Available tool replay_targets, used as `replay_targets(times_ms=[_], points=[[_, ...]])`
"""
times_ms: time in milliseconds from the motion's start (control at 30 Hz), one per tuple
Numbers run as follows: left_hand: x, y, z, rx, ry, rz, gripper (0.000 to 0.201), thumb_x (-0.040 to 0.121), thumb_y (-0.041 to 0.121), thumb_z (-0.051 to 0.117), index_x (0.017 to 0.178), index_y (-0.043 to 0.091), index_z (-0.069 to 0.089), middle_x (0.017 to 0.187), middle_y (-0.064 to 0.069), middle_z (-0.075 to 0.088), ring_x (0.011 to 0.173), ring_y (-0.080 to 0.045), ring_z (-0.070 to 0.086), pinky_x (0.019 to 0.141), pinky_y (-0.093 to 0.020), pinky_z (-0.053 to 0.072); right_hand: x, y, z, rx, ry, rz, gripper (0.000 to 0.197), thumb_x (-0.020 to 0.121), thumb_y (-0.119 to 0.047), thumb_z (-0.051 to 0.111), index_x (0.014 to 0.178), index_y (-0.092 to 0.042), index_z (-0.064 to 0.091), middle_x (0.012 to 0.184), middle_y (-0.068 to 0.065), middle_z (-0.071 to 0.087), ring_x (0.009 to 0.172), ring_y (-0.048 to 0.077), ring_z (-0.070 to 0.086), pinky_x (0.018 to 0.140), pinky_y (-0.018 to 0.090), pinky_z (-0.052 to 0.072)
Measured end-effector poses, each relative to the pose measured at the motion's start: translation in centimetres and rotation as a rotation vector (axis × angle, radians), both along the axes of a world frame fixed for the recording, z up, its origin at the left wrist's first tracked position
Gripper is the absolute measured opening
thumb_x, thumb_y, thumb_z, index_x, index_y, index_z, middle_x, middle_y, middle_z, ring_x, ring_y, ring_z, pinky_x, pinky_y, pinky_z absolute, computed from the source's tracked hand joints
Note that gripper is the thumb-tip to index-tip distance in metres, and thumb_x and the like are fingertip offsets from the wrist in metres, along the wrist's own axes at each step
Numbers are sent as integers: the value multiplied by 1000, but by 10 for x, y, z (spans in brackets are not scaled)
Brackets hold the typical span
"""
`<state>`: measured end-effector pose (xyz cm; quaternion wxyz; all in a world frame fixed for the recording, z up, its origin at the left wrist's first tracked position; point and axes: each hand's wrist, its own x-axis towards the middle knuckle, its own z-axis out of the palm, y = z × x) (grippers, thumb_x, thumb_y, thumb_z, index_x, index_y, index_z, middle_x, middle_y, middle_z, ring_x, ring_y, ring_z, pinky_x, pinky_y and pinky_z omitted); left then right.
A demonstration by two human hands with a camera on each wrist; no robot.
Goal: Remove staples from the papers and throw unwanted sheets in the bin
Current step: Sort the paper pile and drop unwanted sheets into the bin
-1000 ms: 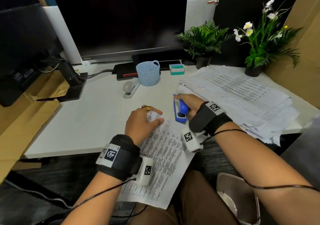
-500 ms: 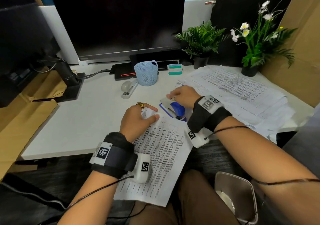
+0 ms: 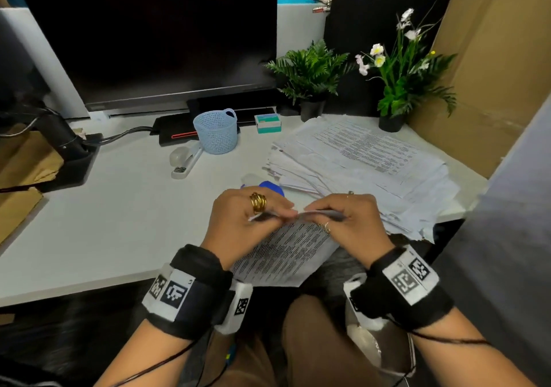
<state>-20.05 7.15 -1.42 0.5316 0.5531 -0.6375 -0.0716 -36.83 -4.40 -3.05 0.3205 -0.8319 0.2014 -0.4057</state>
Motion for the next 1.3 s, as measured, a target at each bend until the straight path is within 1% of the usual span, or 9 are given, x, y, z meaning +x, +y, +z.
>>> replay_targets(times_ms=[133, 333, 567, 800, 933, 1000, 1067, 1167, 1300], points=[[-12, -6, -10, -119, -133, -91, 10, 76, 19, 74, 86, 19, 76, 93, 6, 72, 83, -11, 68, 72, -33, 55, -25, -1, -14, -168, -216, -56, 8, 73, -11, 66, 73, -9, 73, 78, -4, 72, 74, 7, 68, 66, 27, 56], [-26, -12, -24, -137, -230, -150, 12, 83, 22, 66, 92, 18, 74, 101, 3, 70, 95, -10, 65, 82, -28, 53, -51, -3, -17, -515, -222, -91, 28, 79, -3, 64, 52, 1, 63, 80, 8, 72, 70, 16, 67, 60, 30, 54], [-38, -23, -34, -185, -275, -195, 16, 82, 15, 67, 97, 19, 71, 108, 3, 66, 100, -13, 64, 84, -31, 53, -67, -7, -26, -571, -232, -144, 17, 81, -3, 66, 66, -5, 61, 81, 10, 73, 68, 23, 69, 61, 32, 54], [-49, -37, -47, -235, -329, -270, 15, 88, 18, 62, 102, 24, 65, 112, 2, 61, 102, -15, 60, 86, -25, 50, -85, -9, -31, -620, -140, -232, 31, 83, -8, 62, 54, 0, 62, 78, 10, 71, 62, 22, 64, 56, 28, 51], [-56, -55, -67, -127, -362, -331, 23, 86, 14, 60, 105, 25, 67, 111, 2, 63, 99, -16, 60, 79, -29, 52, -104, -10, -42, -446, 170, -269, 9, 78, -13, 53, 74, -19, 58, 75, -1, 69, 62, 19, 64, 54, 27, 49], [-62, -68, -75, -39, -443, -313, 21, 88, 23, 58, 106, 24, 70, 112, 0, 64, 102, -15, 57, 79, -32, 51, -117, -15, -55, -289, 440, -374, 21, 75, -13, 56, 84, -28, 44, 69, -2, 66, 61, 24, 63, 52, 27, 44], [-67, -85, -76, 15, -557, -253, 29, 89, 36, 55, 111, 22, 69, 121, -1, 61, 112, -17, 51, 87, -35, 49, -129, -23, -67, -118, 740, -448, 32, 78, -9, 57, 99, -31, 49, 78, 1, 67, 74, 28, 64, 60, 31, 45], [-73, -112, -67, 99, -672, -100, 49, 87, 54, 48, 124, 25, 60, 142, -5, 44, 132, -25, 33, 105, -41, 31, -144, -35, -80, 37, 1084, -541, 38, 85, -5, 47, 117, -23, 58, 106, 7, 65, 100, 29, 61, 79, 34, 48], [-77, -140, -68, 396, -729, 29, 74, 80, 72, 19, 144, 38, 29, 158, -4, 11, 144, -30, 0, 113, -55, 2, -152, -47, -106, 268, 1140, -627, 32, 90, -7, 43, 114, -13, 63, 111, 20, 61, 104, 36, 59, 84, 37, 46]])
